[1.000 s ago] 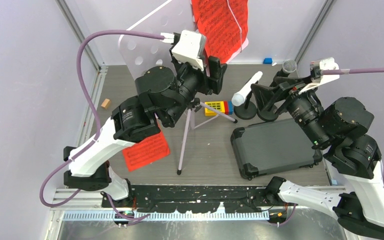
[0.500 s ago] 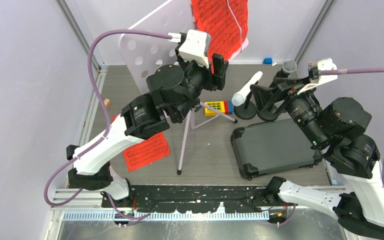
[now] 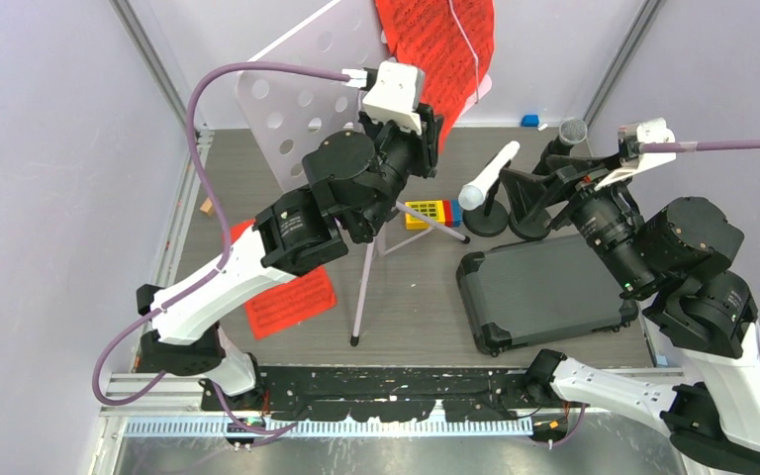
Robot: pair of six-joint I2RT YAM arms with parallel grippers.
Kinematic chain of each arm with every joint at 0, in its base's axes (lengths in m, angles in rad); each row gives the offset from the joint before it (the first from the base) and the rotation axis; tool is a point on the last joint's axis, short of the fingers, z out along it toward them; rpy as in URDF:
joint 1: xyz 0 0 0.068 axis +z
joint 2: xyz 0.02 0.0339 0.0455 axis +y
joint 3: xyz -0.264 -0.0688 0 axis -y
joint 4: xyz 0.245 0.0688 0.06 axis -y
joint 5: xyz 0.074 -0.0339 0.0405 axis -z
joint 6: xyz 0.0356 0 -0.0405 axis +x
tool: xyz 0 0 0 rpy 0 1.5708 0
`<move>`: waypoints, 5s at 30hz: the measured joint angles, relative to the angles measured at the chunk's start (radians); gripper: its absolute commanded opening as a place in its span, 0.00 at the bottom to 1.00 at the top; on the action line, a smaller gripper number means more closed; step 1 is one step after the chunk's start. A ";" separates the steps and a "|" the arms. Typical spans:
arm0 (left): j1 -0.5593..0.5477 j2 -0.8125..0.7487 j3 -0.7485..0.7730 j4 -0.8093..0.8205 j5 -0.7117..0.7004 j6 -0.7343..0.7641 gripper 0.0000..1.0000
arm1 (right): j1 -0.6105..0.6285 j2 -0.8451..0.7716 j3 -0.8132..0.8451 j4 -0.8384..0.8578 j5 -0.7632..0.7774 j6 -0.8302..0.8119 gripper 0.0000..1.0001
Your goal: Pack up the instrument practice props
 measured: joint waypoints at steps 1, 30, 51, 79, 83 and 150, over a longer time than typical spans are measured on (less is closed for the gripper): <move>0.000 0.000 -0.001 0.002 -0.002 0.002 0.24 | 0.000 -0.003 -0.001 0.000 0.000 0.000 0.86; 0.002 -0.073 -0.082 0.072 -0.053 0.024 0.74 | 0.000 0.000 -0.024 0.001 0.003 0.000 0.86; 0.006 -0.033 -0.091 0.145 -0.058 0.014 0.59 | 0.000 -0.016 -0.050 0.001 0.008 0.000 0.86; 0.039 -0.020 -0.150 0.246 -0.069 0.034 0.00 | 0.000 -0.023 -0.106 0.109 0.050 -0.133 0.86; 0.039 -0.022 -0.151 0.253 -0.077 0.042 0.00 | 0.000 0.026 -0.118 0.195 0.067 -0.229 0.86; 0.039 -0.047 -0.151 0.234 -0.079 0.057 0.00 | -0.525 0.610 0.572 0.089 -0.862 -0.223 0.50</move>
